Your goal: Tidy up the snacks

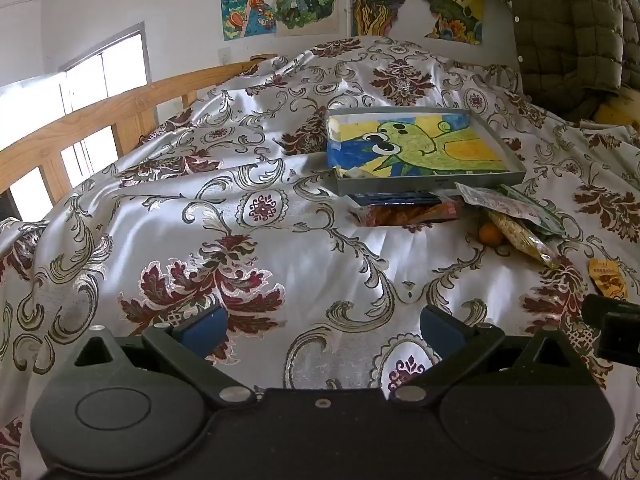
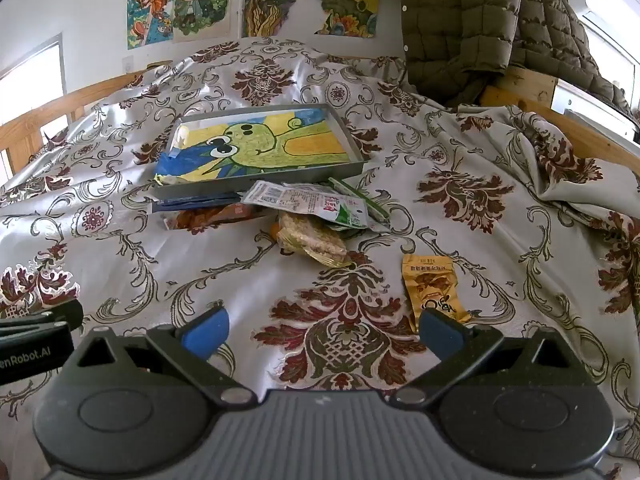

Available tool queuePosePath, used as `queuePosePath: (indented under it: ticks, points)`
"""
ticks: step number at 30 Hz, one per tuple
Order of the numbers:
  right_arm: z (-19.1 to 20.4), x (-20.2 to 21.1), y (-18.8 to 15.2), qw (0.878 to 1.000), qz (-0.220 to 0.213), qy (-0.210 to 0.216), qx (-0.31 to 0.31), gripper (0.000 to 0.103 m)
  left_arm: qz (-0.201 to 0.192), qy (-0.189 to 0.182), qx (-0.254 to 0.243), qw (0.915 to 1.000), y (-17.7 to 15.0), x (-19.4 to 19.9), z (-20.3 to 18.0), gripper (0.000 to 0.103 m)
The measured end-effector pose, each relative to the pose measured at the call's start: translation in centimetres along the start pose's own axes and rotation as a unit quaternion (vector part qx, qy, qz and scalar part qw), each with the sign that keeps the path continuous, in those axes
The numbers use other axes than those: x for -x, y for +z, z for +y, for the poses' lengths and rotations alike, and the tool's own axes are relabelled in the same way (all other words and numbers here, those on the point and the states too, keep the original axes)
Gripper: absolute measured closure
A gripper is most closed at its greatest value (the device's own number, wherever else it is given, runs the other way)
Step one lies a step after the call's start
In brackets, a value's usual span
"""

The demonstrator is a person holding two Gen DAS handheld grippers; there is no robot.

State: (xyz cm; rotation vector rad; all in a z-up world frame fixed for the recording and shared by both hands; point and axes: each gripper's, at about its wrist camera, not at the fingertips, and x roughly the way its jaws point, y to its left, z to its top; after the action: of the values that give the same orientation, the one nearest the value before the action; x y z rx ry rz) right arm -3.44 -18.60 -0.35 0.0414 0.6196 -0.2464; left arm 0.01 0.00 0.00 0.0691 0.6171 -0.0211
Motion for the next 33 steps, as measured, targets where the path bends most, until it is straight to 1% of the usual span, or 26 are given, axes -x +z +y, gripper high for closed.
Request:
queuePosePath:
  ticks: [33]
  points:
    - [0.14, -0.04, -0.12, 1.000, 0.000, 0.000, 0.000, 0.000, -0.001, 0.000, 0.000, 1.0000, 0.00, 0.00, 0.00, 0.001]
